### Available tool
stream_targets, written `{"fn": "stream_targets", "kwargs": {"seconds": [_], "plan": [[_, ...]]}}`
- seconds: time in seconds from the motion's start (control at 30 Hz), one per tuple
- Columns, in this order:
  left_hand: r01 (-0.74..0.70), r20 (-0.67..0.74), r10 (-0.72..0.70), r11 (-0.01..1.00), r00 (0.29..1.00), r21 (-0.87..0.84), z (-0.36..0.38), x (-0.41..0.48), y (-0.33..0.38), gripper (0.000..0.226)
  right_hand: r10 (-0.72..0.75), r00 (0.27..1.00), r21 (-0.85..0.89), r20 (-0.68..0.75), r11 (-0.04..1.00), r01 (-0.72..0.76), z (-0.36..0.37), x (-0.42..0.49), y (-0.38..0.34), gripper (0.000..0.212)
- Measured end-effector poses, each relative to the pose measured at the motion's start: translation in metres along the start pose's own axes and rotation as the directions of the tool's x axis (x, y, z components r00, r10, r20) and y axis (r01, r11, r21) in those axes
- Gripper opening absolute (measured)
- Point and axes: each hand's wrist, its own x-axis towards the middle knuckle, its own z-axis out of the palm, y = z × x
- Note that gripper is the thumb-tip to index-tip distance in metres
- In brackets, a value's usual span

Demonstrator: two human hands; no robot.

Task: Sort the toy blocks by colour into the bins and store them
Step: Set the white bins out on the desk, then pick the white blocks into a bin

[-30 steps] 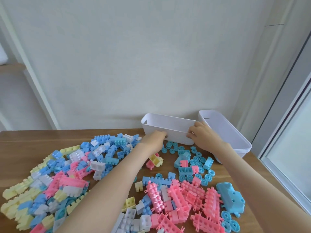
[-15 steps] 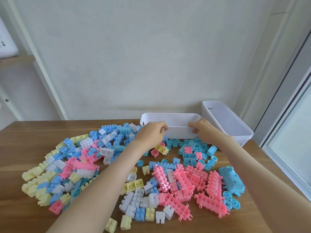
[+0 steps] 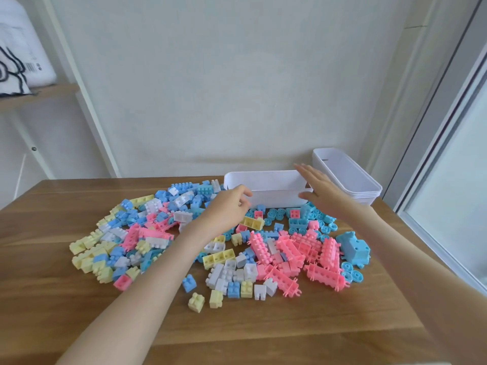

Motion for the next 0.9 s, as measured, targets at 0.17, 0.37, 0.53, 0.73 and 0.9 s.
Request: {"fn": "stream_targets", "kwargs": {"seconds": [0.17, 0.37, 0.53, 0.73, 0.9], "plan": [[-0.019, 0.017, 0.019, 0.999, 1.0, 0.032, 0.004, -0.012, 0.013, 0.03, -0.066, 0.998, -0.036, -0.024, 0.997, 0.065, 0.007, -0.013, -0.021, 0.058], [0.004, 0.074, -0.012, 0.994, 0.997, 0.108, 0.008, -0.023, 0.016, 0.032, -0.064, 0.988, -0.045, 0.139, 0.996, 0.071, 0.019, -0.028, -0.048, 0.042], [0.044, 0.119, -0.061, 0.988, 0.991, 0.147, 0.003, -0.034, 0.005, 0.028, -0.141, 0.979, -0.03, 0.146, 0.989, 0.147, 0.028, -0.039, -0.06, 0.026], [0.024, 0.183, -0.058, 0.983, 0.981, 0.181, -0.008, -0.061, -0.013, 0.018, -0.158, 0.977, -0.044, 0.143, 0.985, 0.165, 0.05, -0.057, -0.067, 0.02], [-0.01, 0.223, -0.125, 0.853, 0.967, 0.522, -0.006, -0.072, -0.024, 0.022, 0.0, 0.984, -0.204, 0.179, 0.978, 0.037, 0.056, -0.05, -0.073, 0.026]]}}
